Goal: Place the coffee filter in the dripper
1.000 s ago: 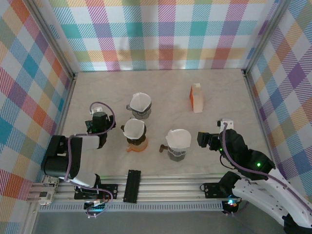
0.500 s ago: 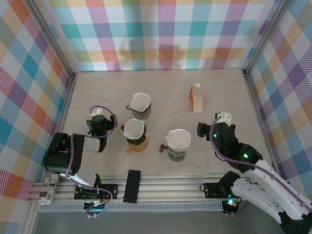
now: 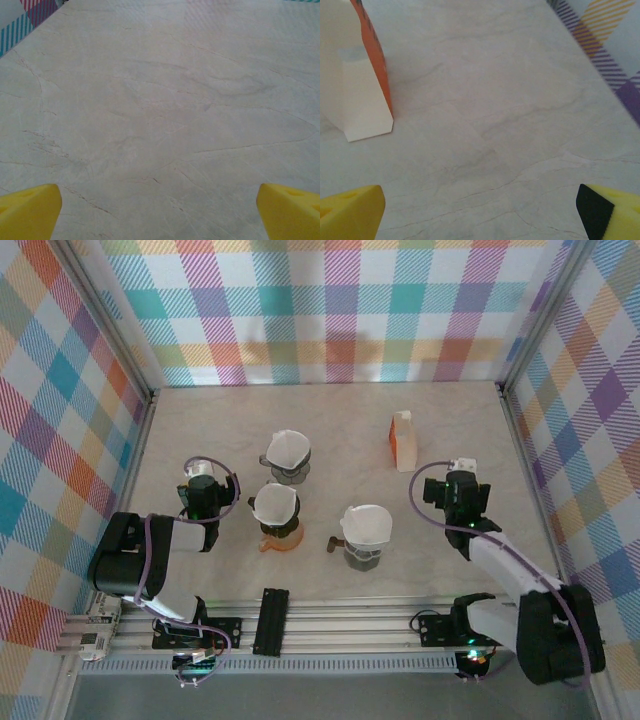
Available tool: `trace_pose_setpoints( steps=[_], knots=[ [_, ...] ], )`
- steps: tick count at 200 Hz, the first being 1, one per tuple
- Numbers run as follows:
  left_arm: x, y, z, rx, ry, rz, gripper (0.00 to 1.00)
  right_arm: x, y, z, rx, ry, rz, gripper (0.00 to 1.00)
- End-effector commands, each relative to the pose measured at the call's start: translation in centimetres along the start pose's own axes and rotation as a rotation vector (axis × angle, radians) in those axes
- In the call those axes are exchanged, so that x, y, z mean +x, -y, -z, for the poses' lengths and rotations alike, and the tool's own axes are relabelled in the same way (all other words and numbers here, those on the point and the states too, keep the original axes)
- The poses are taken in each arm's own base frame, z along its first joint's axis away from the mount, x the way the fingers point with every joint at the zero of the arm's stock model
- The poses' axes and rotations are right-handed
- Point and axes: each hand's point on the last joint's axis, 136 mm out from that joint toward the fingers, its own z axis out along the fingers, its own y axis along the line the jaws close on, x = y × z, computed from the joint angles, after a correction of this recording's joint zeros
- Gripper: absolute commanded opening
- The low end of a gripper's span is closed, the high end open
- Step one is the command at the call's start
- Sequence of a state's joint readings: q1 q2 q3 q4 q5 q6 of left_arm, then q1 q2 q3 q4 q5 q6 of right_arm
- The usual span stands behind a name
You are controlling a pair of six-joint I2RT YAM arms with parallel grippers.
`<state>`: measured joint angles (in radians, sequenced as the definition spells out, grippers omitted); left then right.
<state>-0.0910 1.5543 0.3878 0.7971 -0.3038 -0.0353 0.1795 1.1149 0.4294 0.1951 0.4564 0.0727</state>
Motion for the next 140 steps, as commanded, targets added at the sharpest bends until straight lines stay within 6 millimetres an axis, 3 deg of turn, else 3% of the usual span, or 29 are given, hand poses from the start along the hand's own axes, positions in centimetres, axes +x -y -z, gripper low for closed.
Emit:
trace_pose_setpoints(
  steps=[1,84,140],
  knots=[
    [-1.3,0.6,-0.1,0.015,0.043,0.0,1.0,-3.5,-1.9,-0.8,-0.124,0.173,-0.013,0.99],
    [-1.2,0.5,-0.2,0.013,0.04,-0.002,1.0,-2.4,-3.4,-5.5,-0.203,0.184,0.004,0.99],
    [-1.2,0.6,-0.2,0.016,0.039,-0.002,1.0,-1.4,-3.0,-6.1,-0.288,0.162,-0.056,0.99]
  ],
)
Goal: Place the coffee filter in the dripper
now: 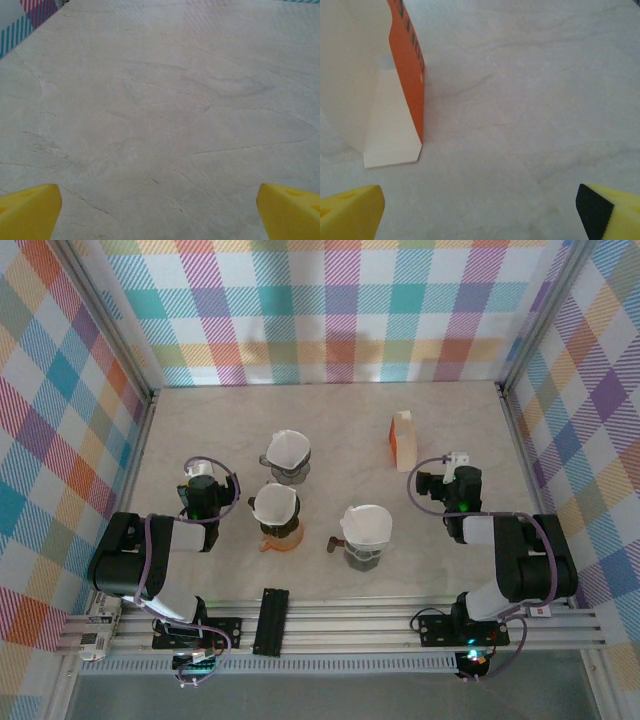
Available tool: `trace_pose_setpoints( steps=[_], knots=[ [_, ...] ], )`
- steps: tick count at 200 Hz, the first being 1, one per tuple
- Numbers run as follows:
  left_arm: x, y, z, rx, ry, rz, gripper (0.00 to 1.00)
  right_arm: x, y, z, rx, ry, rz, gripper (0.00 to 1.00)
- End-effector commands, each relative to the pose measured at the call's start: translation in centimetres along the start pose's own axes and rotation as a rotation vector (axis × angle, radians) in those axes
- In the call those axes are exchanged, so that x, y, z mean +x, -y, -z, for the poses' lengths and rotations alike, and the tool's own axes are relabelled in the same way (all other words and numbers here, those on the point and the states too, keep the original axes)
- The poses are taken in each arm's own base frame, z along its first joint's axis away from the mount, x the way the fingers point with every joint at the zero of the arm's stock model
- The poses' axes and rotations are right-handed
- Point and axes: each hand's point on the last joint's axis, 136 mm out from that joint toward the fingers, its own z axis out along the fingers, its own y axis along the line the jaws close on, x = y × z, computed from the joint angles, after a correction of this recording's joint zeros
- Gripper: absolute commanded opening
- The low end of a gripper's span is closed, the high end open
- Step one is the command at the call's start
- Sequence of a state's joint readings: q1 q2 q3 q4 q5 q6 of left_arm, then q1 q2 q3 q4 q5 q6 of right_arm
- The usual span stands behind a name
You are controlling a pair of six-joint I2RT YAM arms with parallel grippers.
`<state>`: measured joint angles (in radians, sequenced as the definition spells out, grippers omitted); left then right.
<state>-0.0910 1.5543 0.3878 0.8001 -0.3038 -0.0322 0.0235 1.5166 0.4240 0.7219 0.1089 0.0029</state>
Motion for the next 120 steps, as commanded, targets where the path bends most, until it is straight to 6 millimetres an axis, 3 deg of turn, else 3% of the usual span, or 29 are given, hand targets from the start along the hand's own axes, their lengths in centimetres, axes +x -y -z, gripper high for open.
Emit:
trace_pose_setpoints(
  steps=[1,120],
  knots=[
    [-1.17,0.57,-0.15,0.017,0.037,0.001,1.0,-1.25,-0.86,0.06,-0.068,0.069,-0.024,0.99],
    [-1.16,0.53,-0.17,0.014,0.037,0.0,1.0,-1.32,-0.86,0.09,-0.069,0.079,-0.021,0.99]
  ],
)
